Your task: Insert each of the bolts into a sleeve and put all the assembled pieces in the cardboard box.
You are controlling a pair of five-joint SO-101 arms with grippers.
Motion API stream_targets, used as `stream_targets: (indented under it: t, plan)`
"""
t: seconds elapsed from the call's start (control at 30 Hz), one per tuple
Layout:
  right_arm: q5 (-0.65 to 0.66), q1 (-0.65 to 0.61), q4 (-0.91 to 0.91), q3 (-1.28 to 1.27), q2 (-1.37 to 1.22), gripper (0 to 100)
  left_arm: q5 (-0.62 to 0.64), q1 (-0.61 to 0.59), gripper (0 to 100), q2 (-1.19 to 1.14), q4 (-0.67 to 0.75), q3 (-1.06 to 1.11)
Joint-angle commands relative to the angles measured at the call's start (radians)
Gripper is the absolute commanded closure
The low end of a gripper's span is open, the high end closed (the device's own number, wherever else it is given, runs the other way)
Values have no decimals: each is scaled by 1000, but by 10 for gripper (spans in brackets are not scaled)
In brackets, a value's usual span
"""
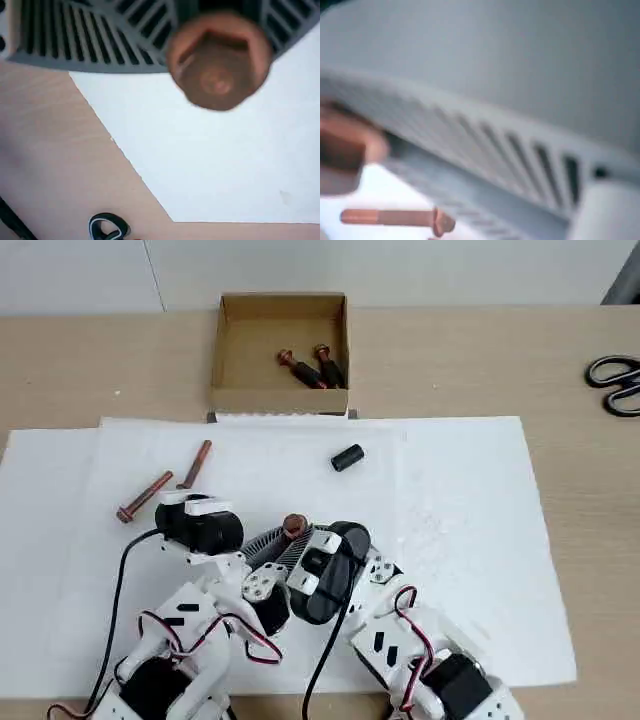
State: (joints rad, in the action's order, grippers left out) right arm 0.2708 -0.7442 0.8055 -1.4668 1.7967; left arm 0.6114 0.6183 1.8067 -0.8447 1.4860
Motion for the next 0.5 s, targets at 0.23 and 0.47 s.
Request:
stream_targets:
  t: [0.23, 0.47]
  plan:
    - [12, -10, -38, 15, 12, 996, 6, 34, 823, 9, 11, 13]
    - [12, -8, -36, 14, 12, 996, -8, 32, 733, 8, 9, 8]
